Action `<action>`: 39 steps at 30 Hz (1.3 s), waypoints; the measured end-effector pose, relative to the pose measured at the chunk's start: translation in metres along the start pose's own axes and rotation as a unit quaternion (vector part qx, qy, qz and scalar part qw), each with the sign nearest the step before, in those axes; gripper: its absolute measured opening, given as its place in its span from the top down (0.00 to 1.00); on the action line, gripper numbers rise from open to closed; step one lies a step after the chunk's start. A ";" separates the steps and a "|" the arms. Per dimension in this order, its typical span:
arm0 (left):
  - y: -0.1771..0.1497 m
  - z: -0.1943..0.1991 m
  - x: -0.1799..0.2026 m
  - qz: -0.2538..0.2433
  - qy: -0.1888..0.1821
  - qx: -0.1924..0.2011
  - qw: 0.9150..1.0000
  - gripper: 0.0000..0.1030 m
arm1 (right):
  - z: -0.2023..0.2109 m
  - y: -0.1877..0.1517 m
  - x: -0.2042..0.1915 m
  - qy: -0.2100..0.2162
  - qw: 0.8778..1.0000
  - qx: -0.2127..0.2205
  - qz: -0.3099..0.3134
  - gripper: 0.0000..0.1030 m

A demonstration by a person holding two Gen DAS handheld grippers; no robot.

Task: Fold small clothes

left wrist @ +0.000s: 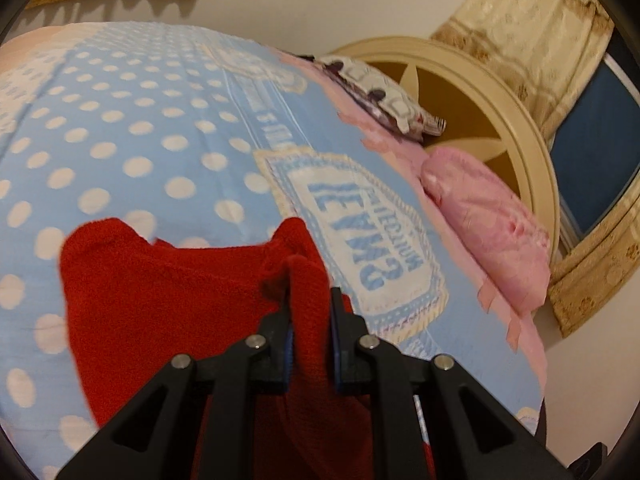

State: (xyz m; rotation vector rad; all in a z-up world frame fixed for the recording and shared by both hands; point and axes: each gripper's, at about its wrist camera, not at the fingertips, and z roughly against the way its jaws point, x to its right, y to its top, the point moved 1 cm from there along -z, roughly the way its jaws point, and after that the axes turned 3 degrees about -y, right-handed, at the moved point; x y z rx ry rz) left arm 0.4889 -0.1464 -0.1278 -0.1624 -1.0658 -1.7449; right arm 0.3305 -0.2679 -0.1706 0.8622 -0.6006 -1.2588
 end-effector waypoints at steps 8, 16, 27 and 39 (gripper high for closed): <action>-0.006 -0.016 0.029 -0.049 0.022 -0.020 0.998 0.86 | -0.003 -0.018 0.028 0.011 0.998 -0.031 -0.056 0.90; -0.009 -0.023 0.034 -0.064 0.038 -0.022 0.997 0.86 | -0.007 -0.023 0.042 0.019 0.995 -0.043 -0.089 0.90; -0.009 -0.028 0.051 -0.100 0.057 -0.012 0.993 0.83 | -0.012 -0.030 0.057 0.015 0.991 -0.055 -0.125 0.90; -0.015 0.018 0.050 -0.109 0.066 0.032 0.991 0.59 | -0.017 -0.035 0.064 0.014 0.988 -0.061 -0.139 0.90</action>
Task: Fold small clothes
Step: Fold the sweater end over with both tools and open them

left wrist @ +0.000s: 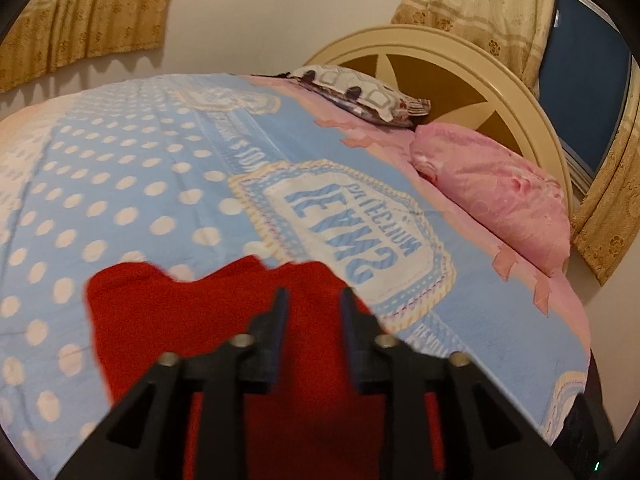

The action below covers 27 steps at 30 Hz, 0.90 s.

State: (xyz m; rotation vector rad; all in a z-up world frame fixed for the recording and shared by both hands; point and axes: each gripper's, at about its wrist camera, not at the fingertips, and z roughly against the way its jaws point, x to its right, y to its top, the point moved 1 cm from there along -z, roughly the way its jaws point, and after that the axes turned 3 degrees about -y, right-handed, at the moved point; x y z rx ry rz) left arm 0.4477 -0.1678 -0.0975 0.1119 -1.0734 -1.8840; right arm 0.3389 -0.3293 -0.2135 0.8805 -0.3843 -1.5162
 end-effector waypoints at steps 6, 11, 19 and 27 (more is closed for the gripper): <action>-0.039 0.050 -0.024 -0.001 0.049 0.035 0.998 0.27 | 0.007 0.002 0.005 0.005 1.000 0.009 -0.018 0.62; -0.088 0.065 -0.037 0.010 0.084 0.034 0.996 0.25 | 0.035 0.012 0.006 -0.016 0.997 0.076 -0.025 0.41; -0.116 0.061 -0.039 0.012 0.078 0.047 0.996 0.19 | 0.014 0.045 -0.032 0.002 0.999 0.040 0.020 0.65; -0.128 0.063 -0.040 0.021 0.077 0.054 0.995 0.00 | -0.015 0.051 -0.010 -0.042 0.999 -0.011 -0.002 0.93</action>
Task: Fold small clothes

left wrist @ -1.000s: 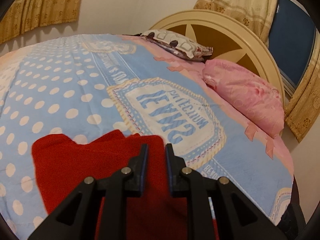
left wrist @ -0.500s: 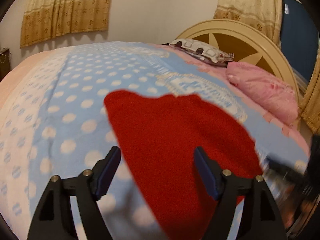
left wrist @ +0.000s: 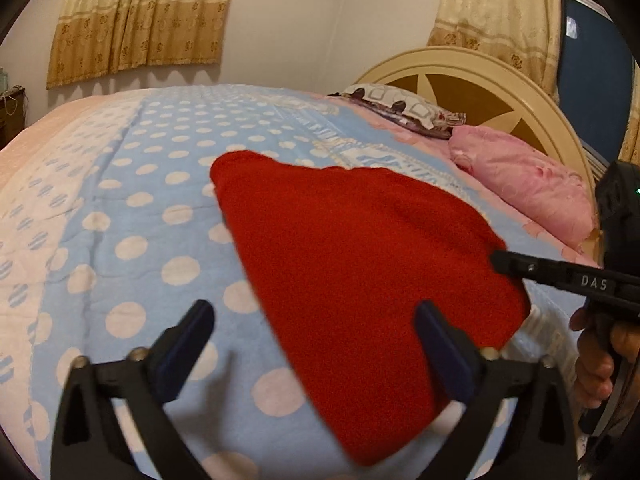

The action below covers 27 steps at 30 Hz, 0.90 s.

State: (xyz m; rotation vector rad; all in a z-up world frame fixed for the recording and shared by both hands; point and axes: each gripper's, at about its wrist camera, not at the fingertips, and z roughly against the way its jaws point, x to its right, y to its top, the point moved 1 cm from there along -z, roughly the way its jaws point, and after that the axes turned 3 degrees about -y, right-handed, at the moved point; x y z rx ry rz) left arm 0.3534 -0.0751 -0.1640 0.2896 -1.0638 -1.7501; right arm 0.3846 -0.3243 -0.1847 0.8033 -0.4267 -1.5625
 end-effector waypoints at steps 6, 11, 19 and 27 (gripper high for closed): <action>-0.004 -0.009 0.001 0.002 0.005 -0.026 1.000 0.00 | -0.017 -0.007 0.010 -0.015 1.000 -0.024 -0.002 0.93; -0.007 -0.011 0.001 0.004 0.007 -0.034 0.999 0.00 | 0.004 0.014 -0.002 -0.043 0.999 0.003 0.026 0.77; -0.008 -0.012 -0.002 0.014 0.001 -0.039 0.999 0.00 | 0.029 0.043 -0.062 0.005 0.993 0.065 0.104 0.39; -0.009 -0.013 -0.005 0.029 -0.010 -0.043 0.999 0.00 | -0.041 0.025 -0.091 -0.020 0.983 -0.035 0.177 0.39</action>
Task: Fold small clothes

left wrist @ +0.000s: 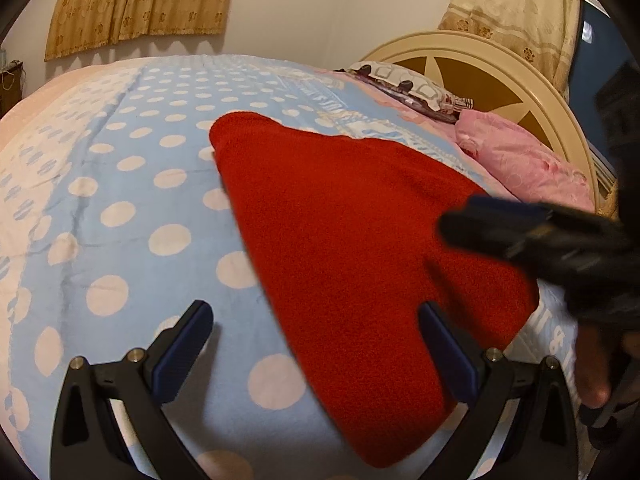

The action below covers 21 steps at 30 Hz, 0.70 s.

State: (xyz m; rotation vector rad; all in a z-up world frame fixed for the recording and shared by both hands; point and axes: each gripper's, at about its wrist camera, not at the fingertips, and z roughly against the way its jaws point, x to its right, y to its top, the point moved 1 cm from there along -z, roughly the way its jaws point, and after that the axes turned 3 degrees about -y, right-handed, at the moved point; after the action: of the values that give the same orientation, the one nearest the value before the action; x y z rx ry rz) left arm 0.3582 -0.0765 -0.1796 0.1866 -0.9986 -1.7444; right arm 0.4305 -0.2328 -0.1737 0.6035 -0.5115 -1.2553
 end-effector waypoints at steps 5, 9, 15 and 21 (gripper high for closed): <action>0.000 -0.002 0.001 -0.001 -0.009 -0.005 1.000 0.00 | -0.024 -0.005 0.038 0.008 0.999 -0.023 -0.048 0.49; -0.001 -0.002 0.002 -0.004 -0.008 -0.005 1.000 0.00 | -0.029 -0.004 0.038 0.012 0.999 -0.026 -0.038 0.49; -0.001 -0.001 0.002 0.001 -0.004 -0.003 1.000 0.00 | -0.004 0.019 0.033 0.038 0.999 0.006 -0.026 0.48; -0.001 0.003 -0.001 0.006 -0.013 0.011 1.000 0.00 | -0.055 0.048 0.043 0.012 0.997 -0.072 -0.025 0.48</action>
State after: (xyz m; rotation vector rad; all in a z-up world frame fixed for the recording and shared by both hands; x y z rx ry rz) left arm 0.3561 -0.0740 -0.1786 0.1709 -1.0354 -1.7292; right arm 0.5114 -0.2579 -0.1809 0.5114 -0.3854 -1.3184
